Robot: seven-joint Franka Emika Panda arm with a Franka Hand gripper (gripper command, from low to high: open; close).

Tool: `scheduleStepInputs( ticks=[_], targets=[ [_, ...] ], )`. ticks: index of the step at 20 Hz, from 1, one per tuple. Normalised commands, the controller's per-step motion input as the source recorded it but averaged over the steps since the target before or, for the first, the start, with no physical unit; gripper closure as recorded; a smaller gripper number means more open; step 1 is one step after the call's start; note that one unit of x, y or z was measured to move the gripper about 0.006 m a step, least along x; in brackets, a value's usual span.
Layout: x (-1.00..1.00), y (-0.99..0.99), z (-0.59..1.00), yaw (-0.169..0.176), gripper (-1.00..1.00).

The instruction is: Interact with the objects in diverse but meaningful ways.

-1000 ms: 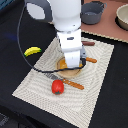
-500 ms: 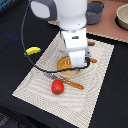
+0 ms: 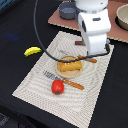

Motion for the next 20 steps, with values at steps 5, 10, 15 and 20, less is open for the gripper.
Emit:
scheduleStepInputs(
  ticks=[5, 10, 15, 20],
  targets=[
    [-0.03, 0.69, -0.09, 0.037, -1.0],
    [-0.21, 0.55, -0.12, 0.015, -1.0],
    [-0.26, 0.46, -0.2, -0.009, -1.0],
    [-0.27, 0.36, -0.22, -0.08, -1.0]
  ],
)
